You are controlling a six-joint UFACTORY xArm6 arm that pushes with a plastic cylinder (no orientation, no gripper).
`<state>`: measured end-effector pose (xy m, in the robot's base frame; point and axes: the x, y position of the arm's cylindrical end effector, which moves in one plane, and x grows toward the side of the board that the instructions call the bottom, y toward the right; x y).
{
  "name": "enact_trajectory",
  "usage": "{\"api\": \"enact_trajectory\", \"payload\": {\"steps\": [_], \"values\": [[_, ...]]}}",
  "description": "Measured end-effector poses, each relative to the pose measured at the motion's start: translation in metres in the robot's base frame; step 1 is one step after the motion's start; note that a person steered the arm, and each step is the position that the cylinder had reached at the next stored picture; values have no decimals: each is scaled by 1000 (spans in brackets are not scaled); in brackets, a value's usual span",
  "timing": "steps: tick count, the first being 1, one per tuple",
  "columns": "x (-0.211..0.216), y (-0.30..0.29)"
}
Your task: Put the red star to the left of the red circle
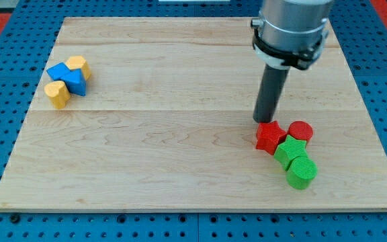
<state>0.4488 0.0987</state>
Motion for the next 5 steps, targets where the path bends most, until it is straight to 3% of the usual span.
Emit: {"api": "enact_trajectory", "payload": {"steps": [2,3,4,5], "values": [[-114,-174],[-135,-293],[-135,-347],[-110,-354]]}}
